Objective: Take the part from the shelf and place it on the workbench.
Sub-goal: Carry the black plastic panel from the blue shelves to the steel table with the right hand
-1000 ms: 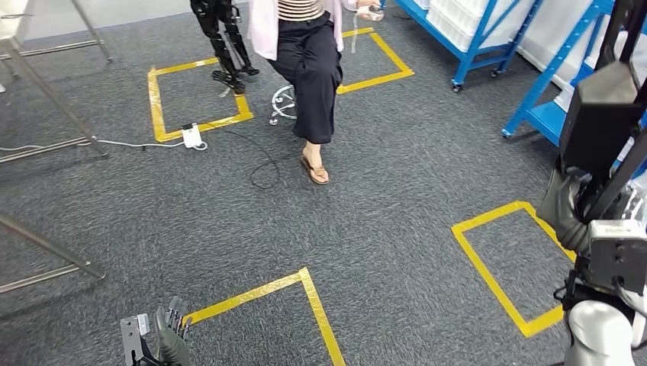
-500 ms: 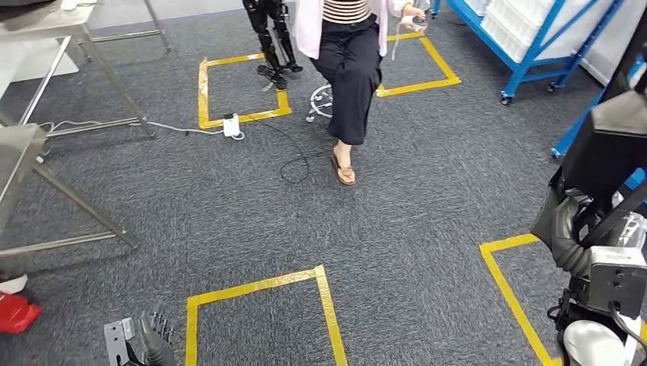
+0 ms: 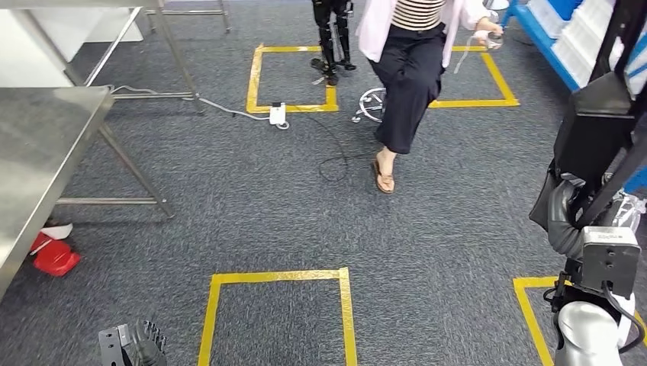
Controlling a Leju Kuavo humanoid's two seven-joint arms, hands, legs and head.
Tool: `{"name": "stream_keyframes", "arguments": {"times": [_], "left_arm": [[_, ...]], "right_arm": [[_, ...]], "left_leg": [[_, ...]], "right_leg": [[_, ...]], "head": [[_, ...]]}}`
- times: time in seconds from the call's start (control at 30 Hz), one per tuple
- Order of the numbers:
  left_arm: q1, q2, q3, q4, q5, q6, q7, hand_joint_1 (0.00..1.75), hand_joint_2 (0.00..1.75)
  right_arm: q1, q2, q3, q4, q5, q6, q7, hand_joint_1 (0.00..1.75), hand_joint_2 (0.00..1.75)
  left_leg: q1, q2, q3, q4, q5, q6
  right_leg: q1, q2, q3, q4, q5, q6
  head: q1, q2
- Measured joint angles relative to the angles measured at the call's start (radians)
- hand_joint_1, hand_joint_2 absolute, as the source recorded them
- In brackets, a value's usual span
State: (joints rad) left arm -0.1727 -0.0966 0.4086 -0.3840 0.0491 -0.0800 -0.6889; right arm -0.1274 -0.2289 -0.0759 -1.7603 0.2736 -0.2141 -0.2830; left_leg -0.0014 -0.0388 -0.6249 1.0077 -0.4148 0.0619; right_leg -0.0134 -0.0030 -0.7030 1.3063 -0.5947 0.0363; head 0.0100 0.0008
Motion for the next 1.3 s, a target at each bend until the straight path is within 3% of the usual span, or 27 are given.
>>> {"name": "stream_keyframes", "arguments": {"times": [0.07, 0.13, 0.2, 0.27, 0.33, 0.4, 0.47, 0.5, 0.53, 0.57, 0.63, 0.7, 0.77, 0.83, 0.9, 0.93, 1.0, 1.03, 1.1, 1.13, 1.2, 1.27, 1.3], "left_arm": [[0.002, -0.001, 0.000, 0.001, 0.001, 0.000, 0.000, 0.00, 0.00], [0.002, -0.002, 0.001, 0.001, 0.001, 0.000, 0.000, 0.00, 0.00], [0.006, -0.001, 0.002, 0.001, 0.001, -0.001, 0.000, 0.00, 0.00], [0.016, -0.001, 0.003, 0.002, 0.000, -0.002, 0.000, 0.00, 0.00], [0.020, -0.001, 0.004, 0.002, 0.000, -0.002, 0.000, 0.00, 0.00], [0.019, 0.000, 0.007, 0.002, 0.000, -0.002, 0.000, 0.00, 0.00], [0.021, 0.001, 0.011, 0.002, 0.000, -0.002, 0.000, 0.00, 0.00], [0.023, 0.001, 0.013, 0.002, 0.000, -0.002, 0.000, 0.00, 0.00], [0.024, 0.001, 0.015, 0.002, 0.000, -0.002, 0.000, 0.00, 0.00], [0.024, 0.002, 0.016, 0.002, 0.000, -0.002, 0.000, 0.00, 0.00], [0.023, 0.005, 0.018, 0.000, 0.000, -0.003, 0.000, 0.00, 0.00], [0.022, 0.008, 0.021, -0.002, 0.000, -0.004, 0.000, 0.00, 0.00], [0.024, 0.009, 0.026, -0.004, 0.002, -0.005, 0.000, 0.00, 0.00], [0.028, 0.008, 0.028, -0.006, 0.002, -0.006, 0.000, 0.00, 0.00], [0.029, 0.007, 0.030, -0.008, 0.002, -0.007, 0.000, 0.00, 0.00], [0.030, 0.007, 0.030, -0.009, 0.002, -0.008, 0.000, 0.00, 0.00], [0.033, 0.005, 0.031, -0.009, -0.001, -0.008, 0.000, 0.00, 0.00], [0.034, 0.004, 0.031, -0.009, -0.003, -0.006, 0.000, 0.00, 0.00], [0.035, 0.003, 0.031, -0.009, -0.009, -0.004, 0.000, 0.00, 0.00], [0.035, 0.004, 0.031, -0.009, -0.011, -0.004, 0.000, 0.00, 0.00], [0.036, 0.006, 0.032, -0.010, -0.015, -0.001, 0.000, 0.00, 0.00], [0.042, 0.007, 0.036, -0.010, -0.020, 0.006, 0.000, 0.00, 0.00], [0.046, 0.008, 0.039, -0.010, -0.023, 0.009, 0.000, 0.00, 0.00]], "right_arm": [[-0.005, 0.000, 0.004, 0.007, 0.000, 0.001, 0.001, 1.57, 1.75], [-0.013, 0.000, 0.006, 0.014, 0.000, 0.002, 0.001, 1.57, 1.75], [-0.018, 0.000, 0.008, 0.023, 0.000, 0.003, 0.001, 1.57, 1.75], [-0.025, 0.002, 0.011, 0.031, 0.000, 0.004, 0.001, 1.57, 1.75], [-0.033, 0.004, 0.013, 0.035, 0.000, 0.005, 0.001, 1.57, 1.75], [-0.037, 0.004, 0.014, 0.037, -0.001, 0.006, 0.001, 1.57, 1.75], [-0.038, 0.004, 0.015, 0.041, -0.002, 0.006, 0.002, 1.57, 1.75], [-0.039, 0.005, 0.016, 0.043, -0.003, 0.006, 0.003, 1.57, 1.75], [-0.040, 0.005, 0.017, 0.044, -0.003, 0.006, 0.003, 1.57, 1.75], [-0.041, 0.006, 0.019, 0.046, -0.004, 0.007, 0.003, 1.57, 1.75], [-0.046, 0.008, 0.021, 0.047, -0.004, 0.007, 0.003, 1.57, 1.75], [-0.051, 0.010, 0.024, 0.050, -0.004, 0.007, 0.004, 1.57, 1.75], [-0.055, 0.015, 0.029, 0.053, -0.002, 0.008, 0.006, 1.57, 1.75], [-0.062, 0.019, 0.034, 0.056, 0.002, 0.010, 0.009, 1.57, 1.75], [-0.067, 0.021, 0.037, 0.059, 0.004, 0.010, 0.011, 1.57, 1.75], [-0.067, 0.022, 0.038, 0.062, 0.004, 0.010, 0.012, 1.57, 1.75], [-0.068, 0.023, 0.039, 0.068, 0.005, 0.010, 0.014, 1.57, 1.75], [-0.068, 0.024, 0.040, 0.070, 0.005, 0.011, 0.015, 1.57, 1.75], [-0.072, 0.025, 0.041, 0.074, 0.006, 0.013, 0.015, 1.57, 1.75], [-0.075, 0.025, 0.042, 0.076, 0.006, 0.016, 0.015, 1.57, 1.75], [-0.081, 0.025, 0.043, 0.080, 0.003, 0.025, 0.017, 1.57, 1.75], [-0.084, 0.027, 0.046, 0.086, 0.001, 0.033, 0.019, 1.57, 1.75], [-0.087, 0.028, 0.047, 0.089, 0.001, 0.036, 0.019, 1.57, 1.75]], "left_leg": [[0.007, -0.031, 0.000, 0.004, 0.000, -0.008], [0.010, -0.057, -0.008, 0.013, -0.002, -0.022], [0.011, -0.080, -0.021, 0.016, 0.003, -0.039], [0.013, -0.092, -0.029, 0.015, 0.007, -0.051], [0.011, -0.049, -0.050, 0.055, -0.021, -0.059], [0.010, 0.011, -0.105, 0.174, -0.083, -0.063], [0.011, 0.030, -0.160, 0.292, -0.125, -0.063], [0.011, 0.032, -0.167, 0.307, -0.123, -0.060], [0.010, 0.035, -0.152, 0.280, -0.102, -0.056], [0.008, 0.043, -0.118, 0.219, -0.071, -0.049], [-0.006, 0.081, -0.045, 0.086, -0.025, -0.032], [-0.020, 0.101, -0.017, 0.029, -0.017, -0.020], [-0.020, 0.083, -0.015, 0.017, -0.011, -0.011], [-0.013, 0.064, -0.003, -0.002, 0.000, 0.000], [-0.006, 0.045, 0.005, -0.013, 0.007, 0.006], [-0.004, 0.033, 0.005, -0.013, 0.008, 0.008], [-0.002, 0.007, 0.005, -0.012, 0.009, 0.006], [0.001, -0.007, 0.006, -0.011, 0.009, 0.004], [0.008, -0.035, 0.004, -0.004, 0.006, -0.007], [0.009, -0.047, -0.001, 0.004, 0.004, -0.014], [0.009, -0.067, -0.014, 0.016, 0.002, -0.029], [0.011, -0.081, -0.022, 0.017, 0.006, -0.037], [0.011, -0.068, -0.026, 0.022, 0.002, -0.041]], "right_leg": [[-0.016, 0.012, 0.044, -0.110, 0.061, 0.029], [-0.029, 0.055, 0.098, -0.234, 0.109, 0.047], [-0.028, 0.077, 0.113, -0.269, 0.115, 0.043], [-0.027, 0.056, 0.114, -0.271, 0.117, 0.029], [-0.029, 0.034, 0.117, -0.275, 0.120, 0.011], [-0.021, 0.010, 0.118, -0.276, 0.119, -0.007], [-0.011, -0.015, 0.118, -0.276, 0.118, -0.015], [-0.007, -0.028, 0.119, -0.276, 0.116, -0.017], [-0.004, -0.039, 0.120, -0.276, 0.115, -0.018], [-0.001, -0.049, 0.122, -0.276, 0.114, -0.020], [0.004, -0.068, 0.125, -0.276, 0.111, -0.022], [0.010, -0.087, 0.126, -0.277, 0.109, -0.021], [0.015, -0.105, 0.126, -0.280, 0.106, -0.018], [0.015, -0.078, 0.117, -0.252, 0.086, -0.017], [0.009, -0.025, 0.070, -0.147, 0.040, -0.019], [0.006, -0.009, 0.037, -0.079, 0.017, -0.019], [-0.001, -0.001, -0.005, -0.002, 0.002, -0.007], [-0.006, 0.000, 0.000, -0.018, 0.018, 0.003], [-0.020, 0.018, 0.055, -0.147, 0.078, 0.030], [-0.026, 0.035, 0.085, -0.209, 0.101, 0.038], [-0.030, 0.056, 0.113, -0.269, 0.119, 0.034], [-0.027, 0.041, 0.113, -0.268, 0.121, 0.018], [-0.027, 0.034, 0.113, -0.269, 0.123, 0.012]], "head": [[0.000, 0.000], [0.001, 0.000], [0.000, 0.000], [0.000, 0.000], [-0.005, 0.000], [-0.011, 0.000], [-0.012, 0.000], [-0.012, 0.000], [-0.012, 0.000], [-0.012, 0.000], [-0.012, 0.000], [-0.012, 0.000], [-0.012, 0.000], [-0.012, 0.000], [-0.010, 0.000], [-0.010, 0.000], [-0.008, 0.000], [-0.008, 0.000], [-0.008, 0.000], [-0.007, 0.000], [-0.007, 0.000], [-0.009, 0.000], [-0.010, 0.000]]}}
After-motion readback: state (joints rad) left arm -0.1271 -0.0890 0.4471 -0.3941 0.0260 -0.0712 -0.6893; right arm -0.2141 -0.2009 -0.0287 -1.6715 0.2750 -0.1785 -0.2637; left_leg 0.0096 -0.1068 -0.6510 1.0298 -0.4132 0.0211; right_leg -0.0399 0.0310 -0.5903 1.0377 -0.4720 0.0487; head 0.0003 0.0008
